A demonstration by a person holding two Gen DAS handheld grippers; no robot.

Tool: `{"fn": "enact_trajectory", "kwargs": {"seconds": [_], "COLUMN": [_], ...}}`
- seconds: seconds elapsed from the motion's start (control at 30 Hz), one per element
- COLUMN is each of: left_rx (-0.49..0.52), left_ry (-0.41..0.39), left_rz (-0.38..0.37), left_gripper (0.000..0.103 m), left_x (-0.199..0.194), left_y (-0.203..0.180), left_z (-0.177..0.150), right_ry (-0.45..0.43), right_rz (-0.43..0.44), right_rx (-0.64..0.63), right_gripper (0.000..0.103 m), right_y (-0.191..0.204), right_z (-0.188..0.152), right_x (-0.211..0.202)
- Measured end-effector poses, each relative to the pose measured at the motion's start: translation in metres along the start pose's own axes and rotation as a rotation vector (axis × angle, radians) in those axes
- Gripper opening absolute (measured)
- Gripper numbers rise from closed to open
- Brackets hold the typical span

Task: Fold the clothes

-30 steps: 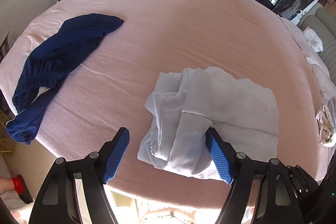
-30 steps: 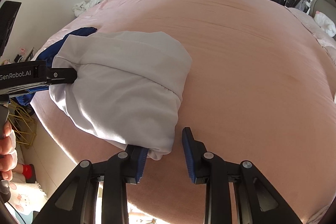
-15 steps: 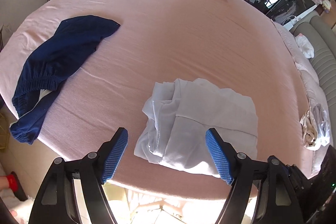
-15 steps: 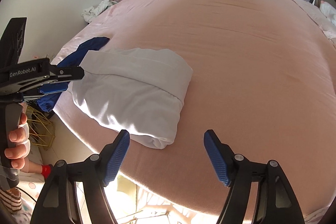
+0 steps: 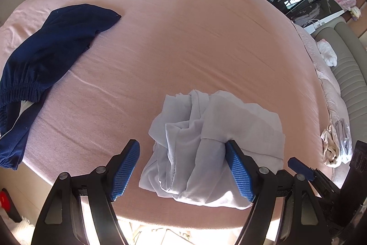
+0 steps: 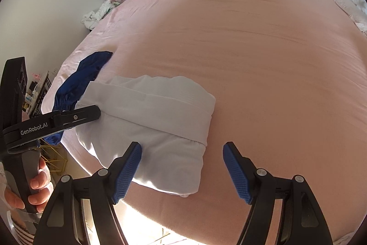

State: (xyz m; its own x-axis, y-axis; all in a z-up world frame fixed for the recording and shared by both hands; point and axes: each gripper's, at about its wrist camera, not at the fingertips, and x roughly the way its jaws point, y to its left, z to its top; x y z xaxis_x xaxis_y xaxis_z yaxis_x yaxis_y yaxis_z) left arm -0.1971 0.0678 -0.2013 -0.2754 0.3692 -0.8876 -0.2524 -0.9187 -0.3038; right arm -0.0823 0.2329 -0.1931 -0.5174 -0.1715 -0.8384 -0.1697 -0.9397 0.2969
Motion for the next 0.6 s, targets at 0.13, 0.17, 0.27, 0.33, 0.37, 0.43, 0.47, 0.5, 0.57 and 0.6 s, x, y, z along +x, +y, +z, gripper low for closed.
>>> {"fn": "enact_trajectory", "kwargs": {"seconds": [0.13,0.17,0.27,0.33,0.37,0.43,0.47,0.5,0.57,0.6], "left_rx": [-0.005,-0.005,-0.012,-0.041,-0.058,-0.100,-0.118,-0.130,-0.155,-0.166], "left_ry": [0.008,0.007,0.009,0.028,0.037,0.056,0.065,0.068,0.064,0.060], "left_rz": [-0.020,-0.031,-0.057,-0.096,-0.118,-0.173,-0.194,-0.201,-0.238,-0.257], "left_gripper": [0.076,0.076,0.076,0.077,0.077,0.078,0.082,0.086,0.093,0.093], "left_x": [0.008,0.008,0.010,0.016,0.019,0.025,0.028,0.032,0.037,0.039], "left_y": [0.006,0.007,0.012,0.021,0.026,0.036,0.041,0.045,0.053,0.056], "left_z": [0.005,0.005,0.004,0.006,0.006,0.004,0.003,0.001,-0.002,-0.003], "right_ry": [0.014,0.013,0.000,0.027,0.046,0.072,0.082,0.092,0.090,0.084], "right_rz": [0.025,0.033,0.101,0.161,0.193,0.262,0.296,0.323,0.355,0.367], "right_rx": [0.032,0.044,0.097,0.169,0.208,0.287,0.325,0.356,0.392,0.402], "right_gripper": [0.074,0.074,0.074,0.074,0.074,0.074,0.075,0.078,0.082,0.083], "right_y": [-0.001,-0.003,-0.011,-0.023,-0.028,-0.040,-0.045,-0.049,-0.053,-0.055], "right_z": [0.009,0.011,0.016,0.017,0.017,0.015,0.013,0.010,0.004,0.002], "right_x": [0.013,0.015,0.020,0.028,0.033,0.041,0.045,0.049,0.053,0.054]}}
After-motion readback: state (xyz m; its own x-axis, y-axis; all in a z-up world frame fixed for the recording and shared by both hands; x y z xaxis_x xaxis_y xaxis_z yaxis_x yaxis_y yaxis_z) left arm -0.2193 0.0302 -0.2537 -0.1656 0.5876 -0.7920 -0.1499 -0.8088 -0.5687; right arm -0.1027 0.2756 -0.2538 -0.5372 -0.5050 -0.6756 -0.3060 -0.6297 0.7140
